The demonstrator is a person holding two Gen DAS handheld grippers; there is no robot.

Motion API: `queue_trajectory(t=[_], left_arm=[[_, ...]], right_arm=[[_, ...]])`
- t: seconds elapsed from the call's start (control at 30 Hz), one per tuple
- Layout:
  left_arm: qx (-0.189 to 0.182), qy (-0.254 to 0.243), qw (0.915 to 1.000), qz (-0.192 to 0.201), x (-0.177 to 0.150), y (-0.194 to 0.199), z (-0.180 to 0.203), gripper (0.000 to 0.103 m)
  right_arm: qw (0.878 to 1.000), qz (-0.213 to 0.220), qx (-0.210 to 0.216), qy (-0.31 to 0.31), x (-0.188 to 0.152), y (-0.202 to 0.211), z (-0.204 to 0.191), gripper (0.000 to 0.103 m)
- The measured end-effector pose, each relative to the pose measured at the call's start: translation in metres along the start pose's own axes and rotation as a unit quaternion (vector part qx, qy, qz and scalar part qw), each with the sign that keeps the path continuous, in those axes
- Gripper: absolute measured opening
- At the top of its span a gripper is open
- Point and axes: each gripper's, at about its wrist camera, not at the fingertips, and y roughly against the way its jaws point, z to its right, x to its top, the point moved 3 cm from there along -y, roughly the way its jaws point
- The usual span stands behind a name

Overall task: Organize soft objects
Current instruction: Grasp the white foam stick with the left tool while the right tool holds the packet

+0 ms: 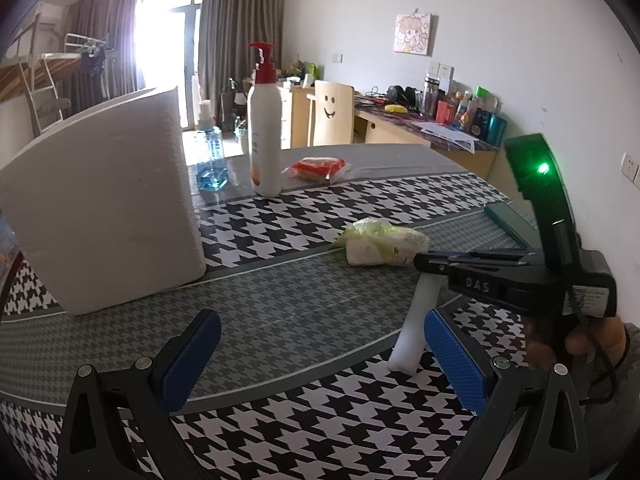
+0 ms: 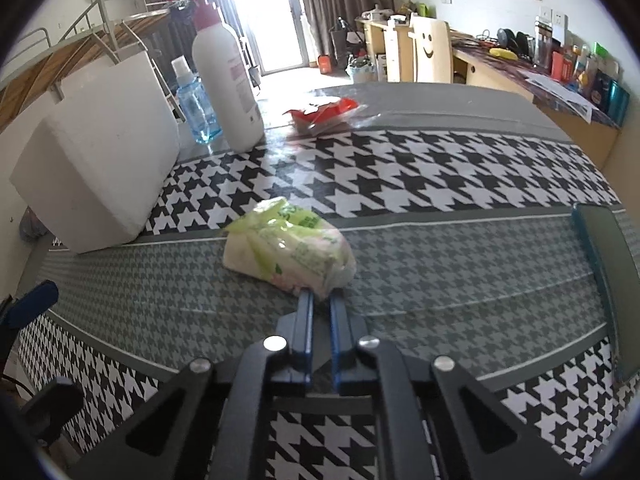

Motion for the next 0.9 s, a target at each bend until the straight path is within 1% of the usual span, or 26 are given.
queue_trajectory(t=[0.1, 0.23, 0.37, 0.43, 0.6, 0.77, 0.9], left_arm=[[-0.003, -0.007, 1.0, -0.003, -0.001, -0.002, 0.005, 0.102], [-0.009, -0.014, 0.9998, -0.007, -0.001, -0.006, 0.012, 0.102], [-0.014, -0.026, 0.9995, -0.014, -0.003, -0.009, 0.021, 0.102], [-0.017, -0.028, 0.9993, -0.016, -0.003, -0.01, 0.024, 0.102], [-0.024, -0.036, 0.9988, -0.022, -0.005, -0.013, 0.032, 0.102], [-0.039, -0.043, 0.9977, -0.036, -0.008, -0.019, 0.041, 0.102], [-0.043, -0.055, 0.9967, -0.041, -0.009, -0.022, 0.049, 0.102]], right_arm=[[1.0, 0.009, -0.001, 0.001, -0.001, 0.007, 0.003, 0.008], [1.0, 0.019, -0.016, 0.006, -0.004, 0.016, 0.006, 0.008], [0.999, 0.024, -0.02, -0.003, -0.009, 0.024, 0.015, 0.008], [0.999, 0.025, -0.031, -0.008, -0.012, 0.029, 0.02, 0.008], [0.998, 0.031, -0.039, -0.028, -0.025, 0.046, 0.034, 0.008], [0.997, 0.038, -0.052, -0.032, -0.038, 0.06, 0.04, 0.008], [0.997, 0.041, -0.06, -0.042, -0.048, 0.069, 0.048, 0.008]])
